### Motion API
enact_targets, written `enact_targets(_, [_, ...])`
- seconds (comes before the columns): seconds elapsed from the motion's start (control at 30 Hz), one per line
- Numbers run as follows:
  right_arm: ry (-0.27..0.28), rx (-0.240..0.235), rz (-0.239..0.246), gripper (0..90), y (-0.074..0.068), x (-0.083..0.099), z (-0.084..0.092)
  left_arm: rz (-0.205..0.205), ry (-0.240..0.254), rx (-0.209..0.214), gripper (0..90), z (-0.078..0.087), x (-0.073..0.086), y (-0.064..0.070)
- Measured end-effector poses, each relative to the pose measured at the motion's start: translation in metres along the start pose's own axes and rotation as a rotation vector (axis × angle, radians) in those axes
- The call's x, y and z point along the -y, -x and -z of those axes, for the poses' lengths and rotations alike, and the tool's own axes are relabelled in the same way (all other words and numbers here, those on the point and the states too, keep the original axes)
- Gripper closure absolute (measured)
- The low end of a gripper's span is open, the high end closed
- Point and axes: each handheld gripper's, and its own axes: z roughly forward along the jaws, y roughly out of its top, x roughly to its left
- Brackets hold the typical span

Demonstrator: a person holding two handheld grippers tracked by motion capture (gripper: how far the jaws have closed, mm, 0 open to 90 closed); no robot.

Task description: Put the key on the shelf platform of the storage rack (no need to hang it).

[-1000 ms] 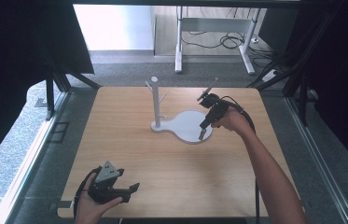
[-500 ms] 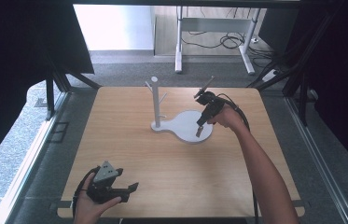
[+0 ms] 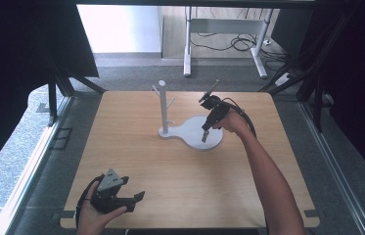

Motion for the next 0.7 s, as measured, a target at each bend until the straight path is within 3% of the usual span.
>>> enact_targets(0.27, [0.006,-0.006,0.015,89.4,-0.008,-0.012,-0.011,0.001,-0.005,0.002,23.5,-0.001,0.001,-0.001])
enact_targets(0.53, [0.009,-0.017,0.011,89.3,-0.003,-0.017,-0.024,0.004,0.0,-0.001,23.5,0.001,0.001,-0.002])
enact_targets(0.7, [0.006,-0.003,-0.017,89.3,0.004,-0.017,-0.028,0.007,0.002,-0.003,23.5,0.002,0.001,-0.003])
